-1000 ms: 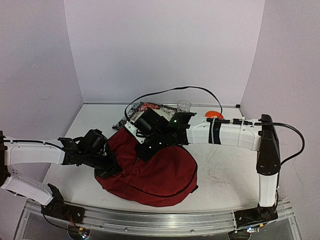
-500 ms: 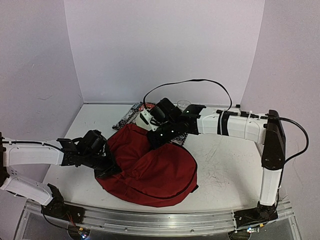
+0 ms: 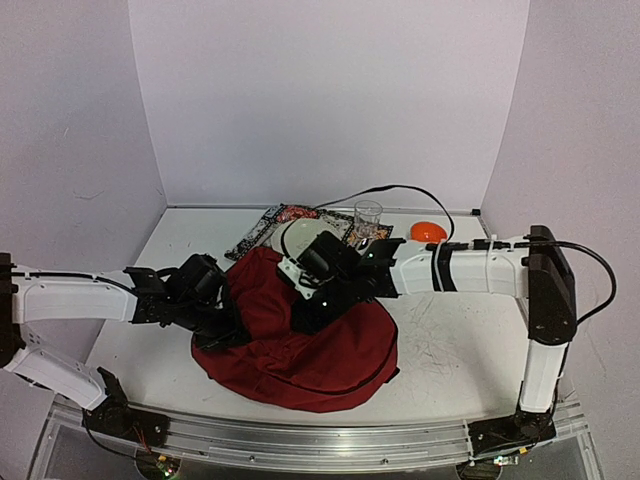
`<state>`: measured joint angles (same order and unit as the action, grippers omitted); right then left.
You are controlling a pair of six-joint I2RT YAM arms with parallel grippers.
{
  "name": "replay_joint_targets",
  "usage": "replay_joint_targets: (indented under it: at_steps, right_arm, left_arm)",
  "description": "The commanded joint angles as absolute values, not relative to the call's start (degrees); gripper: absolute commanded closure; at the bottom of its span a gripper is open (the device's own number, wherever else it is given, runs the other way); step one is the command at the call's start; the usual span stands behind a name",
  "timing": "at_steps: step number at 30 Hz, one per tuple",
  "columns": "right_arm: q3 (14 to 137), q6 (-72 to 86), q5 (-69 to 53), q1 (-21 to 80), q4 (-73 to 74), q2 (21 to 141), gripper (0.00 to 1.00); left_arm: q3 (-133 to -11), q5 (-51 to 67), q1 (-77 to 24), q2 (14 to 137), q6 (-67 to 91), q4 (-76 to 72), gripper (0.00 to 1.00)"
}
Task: Pack the student bag
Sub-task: Zip the lower front pocket of the student bag, then adjust the lower front pocket of the student bag.
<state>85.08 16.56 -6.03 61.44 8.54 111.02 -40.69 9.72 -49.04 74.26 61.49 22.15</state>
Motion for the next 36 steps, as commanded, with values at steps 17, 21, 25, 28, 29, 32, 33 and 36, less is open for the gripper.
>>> replay_joint_targets:
  at_steps: [17, 21, 25, 28, 29, 32, 33, 36]
  right_arm:
    - [75.0, 25.7, -2.9, 62.5, 3.9, 100.2, 0.59]
    - [73.8, 29.0, -4.2, 60.1, 4.0, 98.9, 0.57]
    - [73.4, 29.3, -5.5, 59.0, 4.0, 98.6, 0.57]
    - [74.0, 29.8, -7.0, 58.5, 4.0, 99.1, 0.56]
    - [74.4, 29.8, -7.7, 58.3, 4.1, 99.6, 0.56]
    - [75.3, 29.9, -9.3, 58.1, 4.3, 101.5, 0.55]
    - [75.3, 30.1, -9.9, 58.0, 4.3, 101.8, 0.55]
    - [75.1, 30.3, -11.4, 58.0, 4.3, 102.7, 0.55]
  left_arm:
    - [-56.5, 2.7, -59.0, 77.9, 49.6, 21.5, 0.68]
    - [-55.6, 2.0, -59.2, 78.0, 49.2, 21.5, 0.69]
    - [-55.3, 2.4, -59.7, 79.5, 48.3, 21.4, 0.69]
    - [-56.2, 2.0, -61.1, 81.0, 46.7, 21.4, 0.68]
    - [-56.5, 1.8, -61.6, 81.6, 46.2, 21.3, 0.68]
    - [-57.5, 1.5, -63.2, 83.7, 44.4, 21.2, 0.68]
    - [-57.7, 1.5, -63.6, 84.4, 43.9, 21.1, 0.68]
    - [-58.0, 0.7, -65.4, 86.6, 43.2, 21.1, 0.68]
